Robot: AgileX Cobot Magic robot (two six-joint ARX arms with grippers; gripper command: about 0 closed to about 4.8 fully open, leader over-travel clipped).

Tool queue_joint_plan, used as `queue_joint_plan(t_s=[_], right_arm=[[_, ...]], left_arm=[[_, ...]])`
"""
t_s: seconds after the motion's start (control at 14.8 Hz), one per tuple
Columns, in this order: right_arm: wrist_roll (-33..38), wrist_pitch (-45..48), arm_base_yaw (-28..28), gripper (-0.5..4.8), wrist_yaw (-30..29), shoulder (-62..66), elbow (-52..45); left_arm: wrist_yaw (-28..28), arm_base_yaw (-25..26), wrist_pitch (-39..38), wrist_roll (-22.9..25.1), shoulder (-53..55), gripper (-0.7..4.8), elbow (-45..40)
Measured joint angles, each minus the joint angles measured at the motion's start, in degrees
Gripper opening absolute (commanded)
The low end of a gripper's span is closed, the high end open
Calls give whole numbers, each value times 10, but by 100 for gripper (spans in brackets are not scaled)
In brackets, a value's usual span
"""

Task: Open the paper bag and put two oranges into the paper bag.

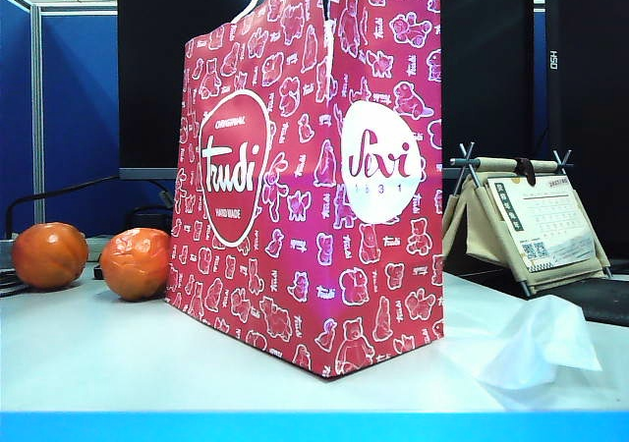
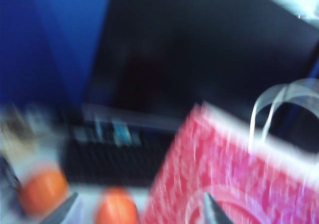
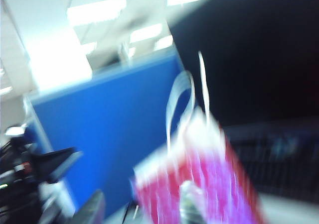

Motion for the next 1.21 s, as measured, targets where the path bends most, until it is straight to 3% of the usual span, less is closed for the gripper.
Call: queue_joint_plan(t_s=[0.07,0.2,0.27,0.34,0.54,0.74,0.88,1.01,1.21], right_arm=[[0,-2,-2,321,14,2,25],[-23,-6,-1,320,25,8,86],[-50,-61,-1,320,31,39,178],[-77,-110,-1,320,38,69,247],[-125,-179,-1,320,34,126,354],[-153,-229,-1,320,33,129,372],[-180,-311,-1,314,36,130,370],[-199,-315,-1,314,48,136,369],[-202,-315,-1,305,50,159,369]], left_arm=[[-8,0,-6,15,31,378,37],[-11,0,-73,61,157,383,134],[-16,0,-161,113,307,468,245],[-40,0,-203,129,404,479,308],[-50,1,-220,159,604,479,376],[-82,3,-194,167,720,479,394],[-89,3,-165,190,800,479,398],[-88,3,-95,190,823,479,399],[-87,2,-117,186,880,479,466]])
